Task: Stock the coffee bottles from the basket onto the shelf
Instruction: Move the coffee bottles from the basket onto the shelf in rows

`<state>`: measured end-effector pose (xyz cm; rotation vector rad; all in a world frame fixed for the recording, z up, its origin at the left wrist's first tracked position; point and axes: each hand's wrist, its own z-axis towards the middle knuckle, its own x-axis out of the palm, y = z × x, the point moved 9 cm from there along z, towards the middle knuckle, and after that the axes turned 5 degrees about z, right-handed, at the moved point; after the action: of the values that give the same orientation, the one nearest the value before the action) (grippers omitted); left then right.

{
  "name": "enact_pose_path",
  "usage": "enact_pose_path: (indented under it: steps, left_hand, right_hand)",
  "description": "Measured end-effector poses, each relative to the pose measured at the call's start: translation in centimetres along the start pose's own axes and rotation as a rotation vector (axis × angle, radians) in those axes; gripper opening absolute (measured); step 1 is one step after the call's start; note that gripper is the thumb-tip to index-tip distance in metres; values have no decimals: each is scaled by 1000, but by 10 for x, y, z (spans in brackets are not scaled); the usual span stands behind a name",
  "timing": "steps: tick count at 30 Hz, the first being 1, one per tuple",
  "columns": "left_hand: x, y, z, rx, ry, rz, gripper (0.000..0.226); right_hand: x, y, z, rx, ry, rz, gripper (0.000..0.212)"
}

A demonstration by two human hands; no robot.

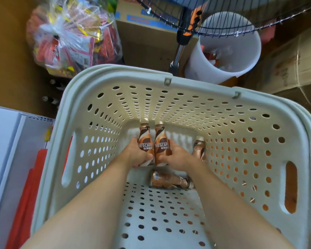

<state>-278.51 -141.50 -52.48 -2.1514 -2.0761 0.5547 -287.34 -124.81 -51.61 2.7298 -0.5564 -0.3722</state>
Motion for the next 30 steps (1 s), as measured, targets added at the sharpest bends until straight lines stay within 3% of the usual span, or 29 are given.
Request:
enact_pose_path:
  steps: [4,15,20,30]
  left_hand:
    - [-4,-10,-27,67,13,-32,81]
    - [-18,-49,-145,266,46,-172,81]
    - [-34,-66,-214,389,-28,-209,79]
    - [-76,-121,-344,759,-189,-203,84]
  right_hand:
    - [-14,3,-36,-23,-32,67,84]
    - [-37,43,-154,-183,-106,176,85]
    - [-39,58,-221,-264,-175,233,70]
    - [-61,116,-362,-627,-374,321,82]
